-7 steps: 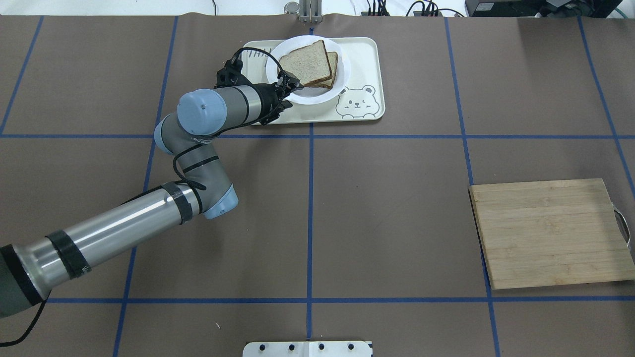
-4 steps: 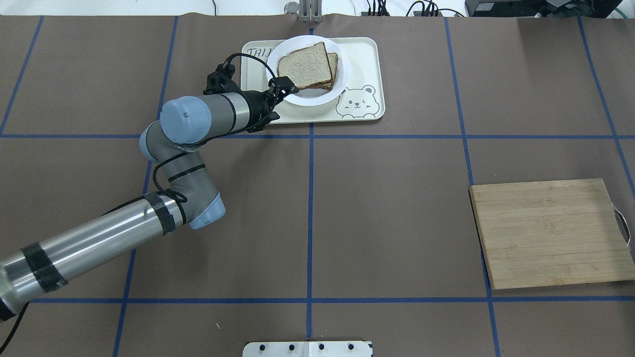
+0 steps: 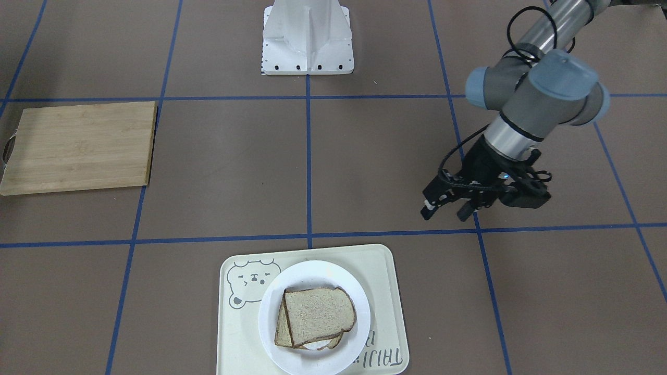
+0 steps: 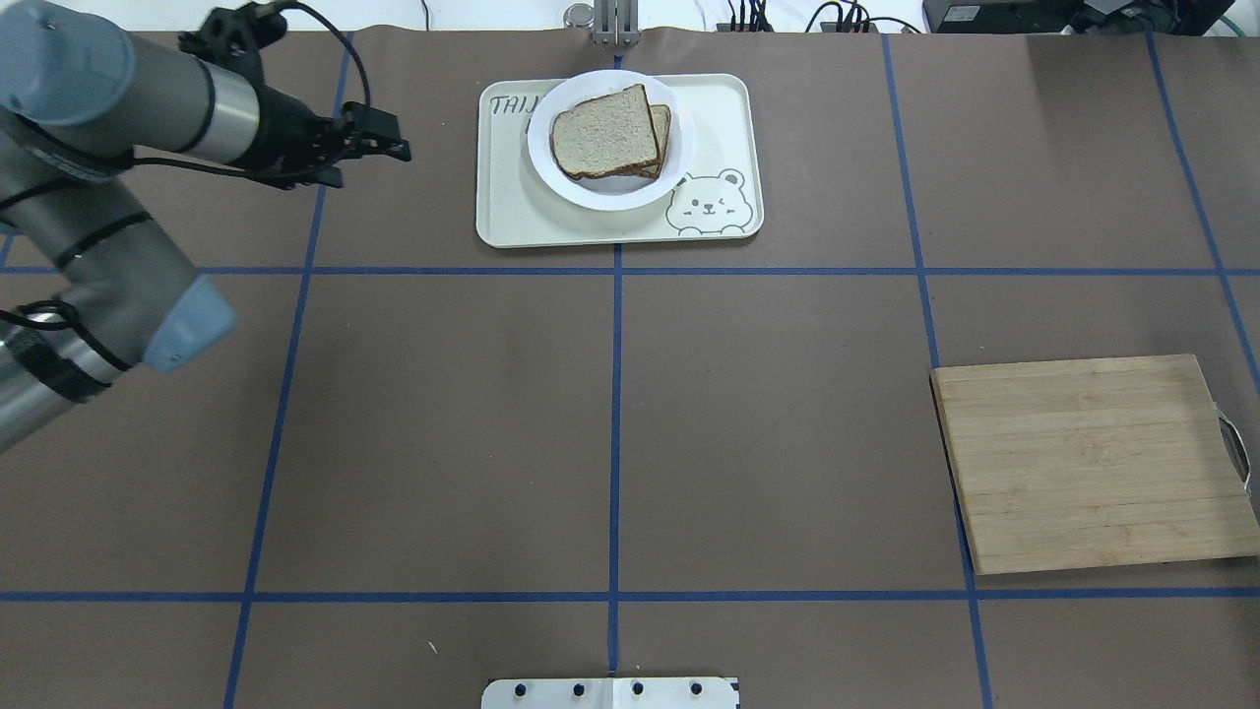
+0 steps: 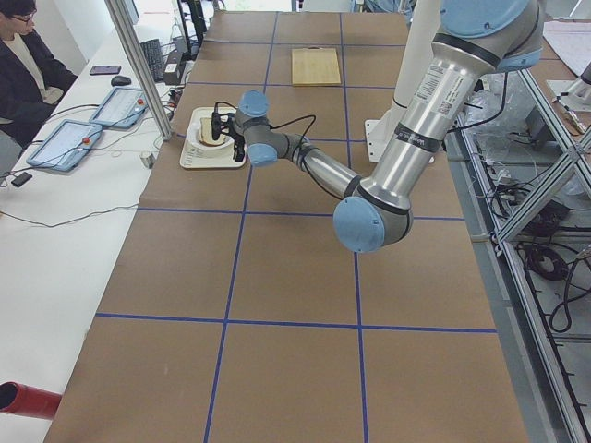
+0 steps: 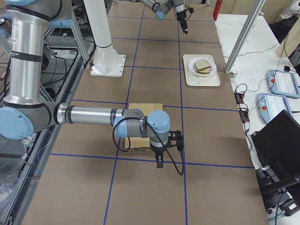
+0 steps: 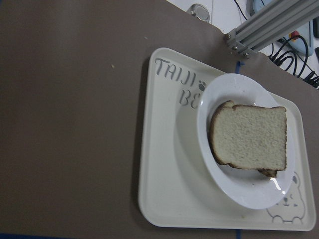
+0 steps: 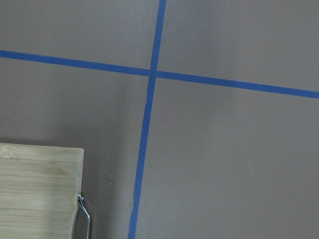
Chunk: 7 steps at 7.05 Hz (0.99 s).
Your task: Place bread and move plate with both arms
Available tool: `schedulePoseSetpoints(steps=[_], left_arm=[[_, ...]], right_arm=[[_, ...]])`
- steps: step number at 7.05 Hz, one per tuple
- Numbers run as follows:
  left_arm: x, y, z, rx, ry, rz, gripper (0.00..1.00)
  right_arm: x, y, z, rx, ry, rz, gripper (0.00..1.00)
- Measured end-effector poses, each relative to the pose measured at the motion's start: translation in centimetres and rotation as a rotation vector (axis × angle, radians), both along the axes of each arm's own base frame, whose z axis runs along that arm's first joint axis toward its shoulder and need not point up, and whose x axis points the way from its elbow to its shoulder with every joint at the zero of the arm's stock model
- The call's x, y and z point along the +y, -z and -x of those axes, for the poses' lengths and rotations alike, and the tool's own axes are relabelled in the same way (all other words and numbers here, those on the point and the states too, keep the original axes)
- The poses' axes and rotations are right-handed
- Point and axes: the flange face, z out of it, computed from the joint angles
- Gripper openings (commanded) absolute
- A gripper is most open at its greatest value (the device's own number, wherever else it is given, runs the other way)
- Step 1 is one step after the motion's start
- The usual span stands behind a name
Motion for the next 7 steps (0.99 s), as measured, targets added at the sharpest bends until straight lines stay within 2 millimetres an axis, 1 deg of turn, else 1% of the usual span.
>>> schedulePoseSetpoints(steps=[1,2,3,4,5,6,7], left_arm=[[-0.2,-3.0,4.2,-0.155,-0.069,-0.090,0.98],[-0.4,-6.4,8.0,-0.294,-0.144,-0.167,0.98],[-0.5,-10.1,11.9,-0.406,-0.216,-0.224,0.98],[-0.6,-13.4,16.2,-0.497,-0.277,-0.246,0.98],[-0.6,-16.2,20.9,-0.560,-0.352,-0.234,0.98],[-0.3,-18.9,25.3,-0.564,-0.439,-0.200,0.98],[0.8,-22.5,29.4,-0.526,-0.505,-0.155,0.98]], right_arm=[[0.1,-0.1,0.0,-0.001,-0.001,0.002,1.00],[0.1,-0.2,0.0,-0.002,0.000,0.003,1.00],[0.1,-0.2,0.0,-0.002,0.000,0.004,1.00],[0.1,-0.2,0.0,-0.002,0.001,0.004,1.00],[0.1,-0.2,0.0,-0.002,0.001,0.004,1.00],[0.1,-0.2,0.0,-0.002,0.001,0.004,1.00],[0.1,-0.2,0.0,-0.003,0.001,0.003,1.00]])
